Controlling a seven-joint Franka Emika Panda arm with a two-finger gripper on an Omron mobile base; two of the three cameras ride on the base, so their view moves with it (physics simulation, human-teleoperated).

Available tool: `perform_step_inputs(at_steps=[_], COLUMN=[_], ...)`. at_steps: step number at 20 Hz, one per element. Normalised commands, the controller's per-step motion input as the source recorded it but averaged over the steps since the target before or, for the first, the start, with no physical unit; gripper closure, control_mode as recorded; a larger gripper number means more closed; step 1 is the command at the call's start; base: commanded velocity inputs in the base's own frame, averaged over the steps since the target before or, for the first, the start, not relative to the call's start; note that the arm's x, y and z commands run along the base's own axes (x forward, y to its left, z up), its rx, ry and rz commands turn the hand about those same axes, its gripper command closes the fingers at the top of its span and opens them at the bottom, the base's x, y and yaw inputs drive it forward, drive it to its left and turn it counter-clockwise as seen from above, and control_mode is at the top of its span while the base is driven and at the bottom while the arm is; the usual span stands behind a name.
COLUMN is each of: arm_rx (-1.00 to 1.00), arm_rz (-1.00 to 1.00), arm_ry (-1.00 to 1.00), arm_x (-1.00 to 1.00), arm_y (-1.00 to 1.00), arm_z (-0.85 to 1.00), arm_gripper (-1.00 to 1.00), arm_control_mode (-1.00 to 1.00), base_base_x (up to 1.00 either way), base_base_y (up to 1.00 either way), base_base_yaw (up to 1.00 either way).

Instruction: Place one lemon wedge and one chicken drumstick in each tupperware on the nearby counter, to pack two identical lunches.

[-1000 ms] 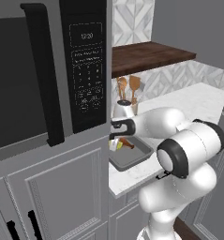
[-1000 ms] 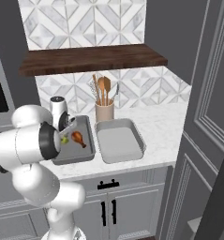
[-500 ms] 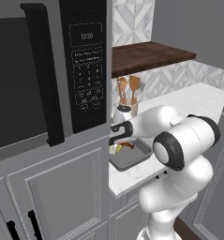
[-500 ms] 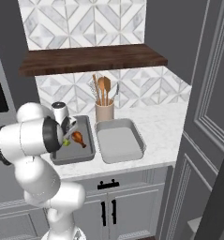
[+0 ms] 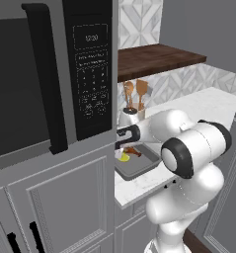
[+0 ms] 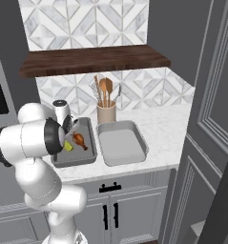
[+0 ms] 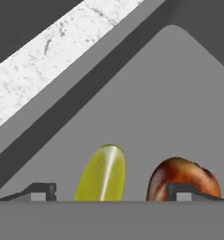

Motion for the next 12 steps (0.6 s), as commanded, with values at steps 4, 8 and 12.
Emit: perform_step_inputs(at_steps=[4, 8, 12], arm_rx=[0.0, 0.04, 0.1], arm_rz=[-0.04, -0.25, -0.38], arm_ry=[0.0, 0.02, 0.05], arm_x=[-0.11, -0.29, -0.41], arm_y=[-0.05, -0.46, -0.6], arm_z=[0.97, 0.93, 0.56], arm_gripper=[-1.0, -1.0, -1.0], arm_control_mode=[-1.0, -1.0, -1.0], base_base_x=[0.0, 0.0, 0.0], base_base_y=[0.0, 0.0, 0.0], base_base_yaw=[0.0, 0.0, 0.0])
